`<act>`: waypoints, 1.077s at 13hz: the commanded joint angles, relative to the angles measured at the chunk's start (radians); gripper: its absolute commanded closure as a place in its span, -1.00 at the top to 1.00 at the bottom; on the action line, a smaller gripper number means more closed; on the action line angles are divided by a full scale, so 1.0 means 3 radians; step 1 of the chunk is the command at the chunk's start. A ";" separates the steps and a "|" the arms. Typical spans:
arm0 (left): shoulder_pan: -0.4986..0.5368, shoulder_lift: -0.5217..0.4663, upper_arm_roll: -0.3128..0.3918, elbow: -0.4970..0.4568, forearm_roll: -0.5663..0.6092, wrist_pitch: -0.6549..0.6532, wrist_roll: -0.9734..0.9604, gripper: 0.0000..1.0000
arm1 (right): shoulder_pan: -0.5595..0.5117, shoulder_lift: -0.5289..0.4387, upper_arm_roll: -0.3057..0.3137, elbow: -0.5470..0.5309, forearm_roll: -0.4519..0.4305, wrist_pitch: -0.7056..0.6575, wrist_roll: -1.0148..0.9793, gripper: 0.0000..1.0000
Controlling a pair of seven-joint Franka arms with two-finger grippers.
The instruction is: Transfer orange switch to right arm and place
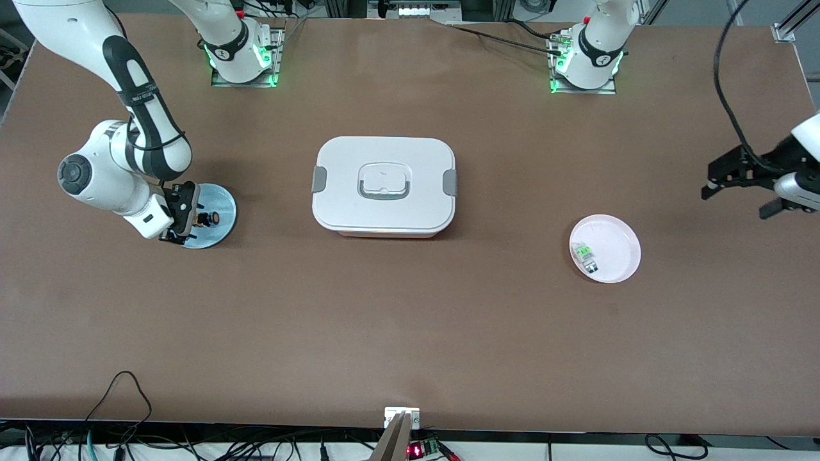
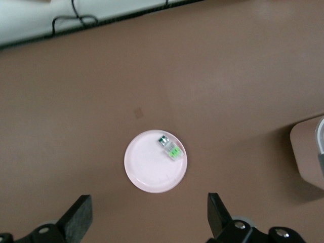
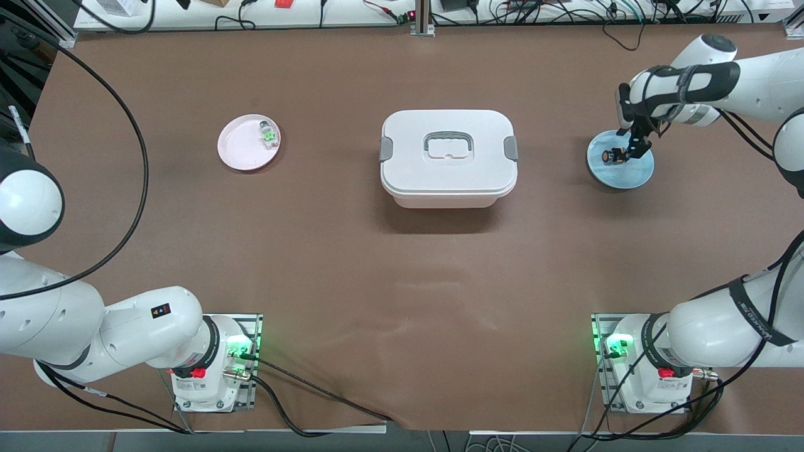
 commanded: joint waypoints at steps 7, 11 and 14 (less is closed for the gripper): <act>-0.0403 -0.0137 0.0102 -0.0134 0.0123 -0.0184 -0.0854 1.00 | 0.0065 -0.0555 0.0016 0.0567 -0.0048 -0.1294 0.2253 1.00; -0.0403 -0.0112 0.0117 -0.0098 0.0169 -0.0179 -0.0849 1.00 | 0.0065 -0.0744 0.0021 0.1002 -0.0246 -0.1908 0.3587 1.00; -0.0255 -0.0107 0.0128 -0.0088 0.0164 -0.0235 -0.0793 1.00 | 0.0085 -0.0897 0.0026 0.1284 -0.0375 -0.2211 0.4049 1.00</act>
